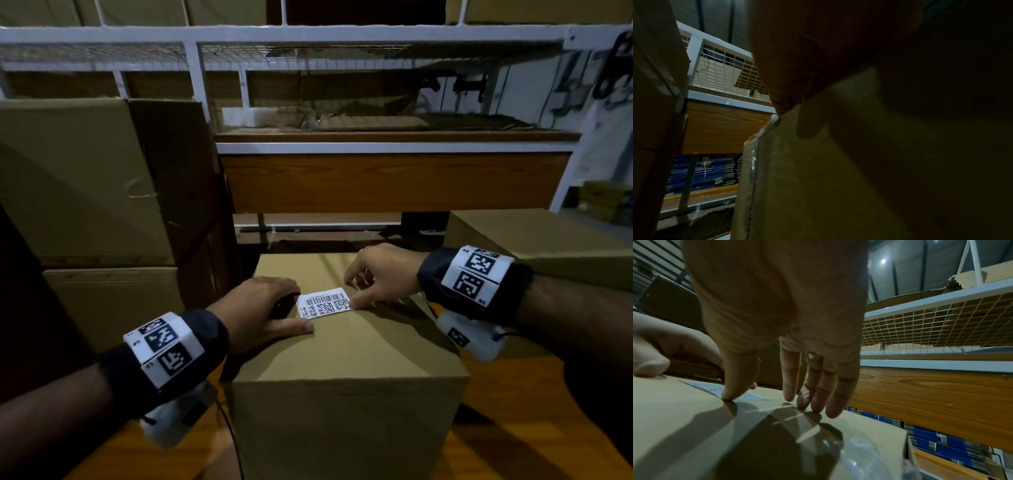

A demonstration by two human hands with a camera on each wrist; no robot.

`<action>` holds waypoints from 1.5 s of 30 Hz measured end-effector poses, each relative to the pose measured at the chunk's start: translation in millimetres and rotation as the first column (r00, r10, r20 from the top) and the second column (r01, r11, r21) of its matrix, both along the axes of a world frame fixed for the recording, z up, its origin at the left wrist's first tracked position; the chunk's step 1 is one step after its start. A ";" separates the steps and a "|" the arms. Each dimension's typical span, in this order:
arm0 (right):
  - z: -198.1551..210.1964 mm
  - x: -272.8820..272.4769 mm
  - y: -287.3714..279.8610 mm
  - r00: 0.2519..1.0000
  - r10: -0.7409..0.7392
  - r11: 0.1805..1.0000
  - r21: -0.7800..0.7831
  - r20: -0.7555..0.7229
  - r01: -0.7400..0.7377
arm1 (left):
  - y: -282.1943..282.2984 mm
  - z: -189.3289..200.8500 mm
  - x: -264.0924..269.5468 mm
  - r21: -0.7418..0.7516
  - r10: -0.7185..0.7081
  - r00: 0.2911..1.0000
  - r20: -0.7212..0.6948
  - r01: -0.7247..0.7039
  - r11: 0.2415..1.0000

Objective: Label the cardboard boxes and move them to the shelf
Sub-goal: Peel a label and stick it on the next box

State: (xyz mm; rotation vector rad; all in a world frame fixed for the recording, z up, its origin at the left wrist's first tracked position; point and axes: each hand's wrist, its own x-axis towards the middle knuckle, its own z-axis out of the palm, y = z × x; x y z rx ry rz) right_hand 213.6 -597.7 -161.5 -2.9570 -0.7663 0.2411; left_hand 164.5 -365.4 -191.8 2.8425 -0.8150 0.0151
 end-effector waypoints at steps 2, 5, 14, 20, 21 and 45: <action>-1.9 0.4 0.0 1.000 -0.004 1.000 0.007 0.004 0.004 | -1.6 -4.2 1.0 -0.014 0.000 1.000 0.014 0.001 1.000; -3.3 1.5 1.3 1.000 -0.008 1.000 0.029 0.002 0.008 | -6.2 -7.6 -3.7 -0.028 0.061 0.997 -0.053 -0.063 0.998; 0.4 2.2 3.2 0.997 -0.033 0.994 0.105 -0.063 0.040 | -13.1 -14.6 -15.5 0.012 0.177 0.984 -0.021 -0.177 0.984; 0.6 3.5 8.2 0.992 -0.055 0.983 0.170 -0.111 0.074 | -7.8 -19.8 -10.9 -0.047 0.148 0.989 -0.014 -0.148 0.988; 0.4 4.1 9.4 0.991 -0.061 0.981 0.175 -0.117 0.081 | -8.3 -19.5 -11.5 -0.063 0.147 0.989 -0.006 -0.147 0.987; 2.0 2.2 33.4 0.998 -0.054 0.992 0.109 -0.026 0.057 | -6.4 -26.4 -6.1 -0.156 0.190 0.981 -0.027 -0.192 0.969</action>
